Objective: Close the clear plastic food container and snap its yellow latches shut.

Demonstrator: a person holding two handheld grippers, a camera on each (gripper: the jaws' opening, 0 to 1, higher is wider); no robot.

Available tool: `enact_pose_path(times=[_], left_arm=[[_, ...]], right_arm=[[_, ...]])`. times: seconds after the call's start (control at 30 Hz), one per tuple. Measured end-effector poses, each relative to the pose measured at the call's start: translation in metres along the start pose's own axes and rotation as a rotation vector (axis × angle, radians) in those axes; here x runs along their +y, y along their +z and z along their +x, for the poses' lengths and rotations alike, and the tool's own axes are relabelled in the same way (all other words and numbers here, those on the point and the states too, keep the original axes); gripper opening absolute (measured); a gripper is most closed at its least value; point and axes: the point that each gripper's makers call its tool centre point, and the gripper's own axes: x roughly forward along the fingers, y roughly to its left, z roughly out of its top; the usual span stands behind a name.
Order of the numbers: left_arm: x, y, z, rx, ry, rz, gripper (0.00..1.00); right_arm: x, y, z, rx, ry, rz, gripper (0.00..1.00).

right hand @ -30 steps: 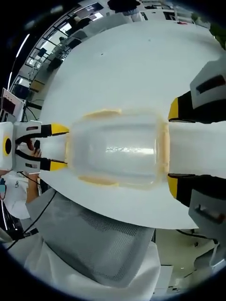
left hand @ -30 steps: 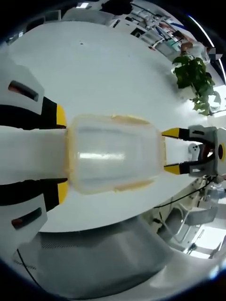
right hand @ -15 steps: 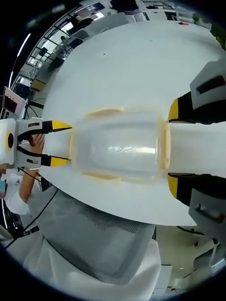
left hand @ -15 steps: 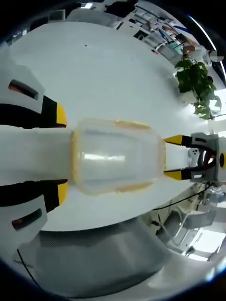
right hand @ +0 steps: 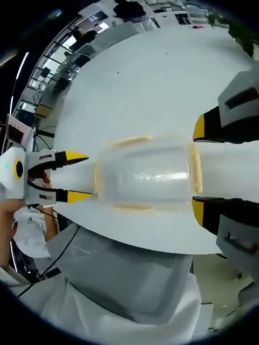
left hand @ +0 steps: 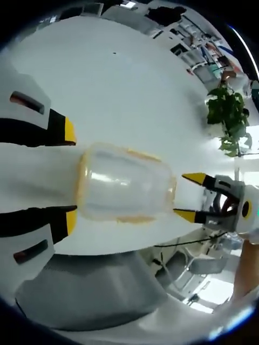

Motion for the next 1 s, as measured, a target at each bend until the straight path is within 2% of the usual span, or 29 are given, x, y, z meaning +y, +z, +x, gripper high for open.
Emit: enact_pose_path(times=[0.13, 0.3, 0.4, 0.5, 0.57, 0.73, 0.8, 0.9, 1.0], left_arm=[[0.003, 0.003, 0.0, -0.026, 0.018, -0.07, 0.41], [0.003, 0.009, 0.002, -0.075, 0.008, -0.243, 0.39], [0.004, 0.01, 0.002, -0.084, 0.016, -0.274, 0.39], [0.006, 0.007, 0.004, -0.083, 0.032, -0.33, 0.39], [0.004, 0.008, 0.005, -0.099, 0.025, -0.327, 0.4], [0.002, -0.002, 0.011, -0.078, 0.03, -0.398, 0.41], [0.001, -0.001, 0.013, -0.097, 0.024, -0.448, 0.39], [0.003, 0.003, 0.011, -0.137, 0.023, -0.52, 0.38], [0.004, 0.007, 0.011, -0.17, 0.014, -0.581, 0.39]], right_arm=[[-0.005, 0.003, -0.003, -0.022, -0.032, 0.085, 0.37], [-0.012, 0.007, -0.007, -0.068, -0.067, 0.198, 0.41], [-0.016, 0.008, -0.008, -0.086, -0.084, 0.279, 0.39], [-0.018, 0.009, -0.007, -0.093, -0.091, 0.299, 0.36], [-0.015, 0.011, -0.005, -0.11, -0.079, 0.326, 0.39], [-0.013, 0.007, 0.003, -0.096, -0.087, 0.383, 0.39], [-0.013, 0.011, 0.003, -0.118, -0.089, 0.399, 0.4], [-0.012, 0.016, 0.005, -0.155, -0.082, 0.493, 0.41], [-0.014, 0.015, 0.006, -0.154, -0.098, 0.536, 0.41]])
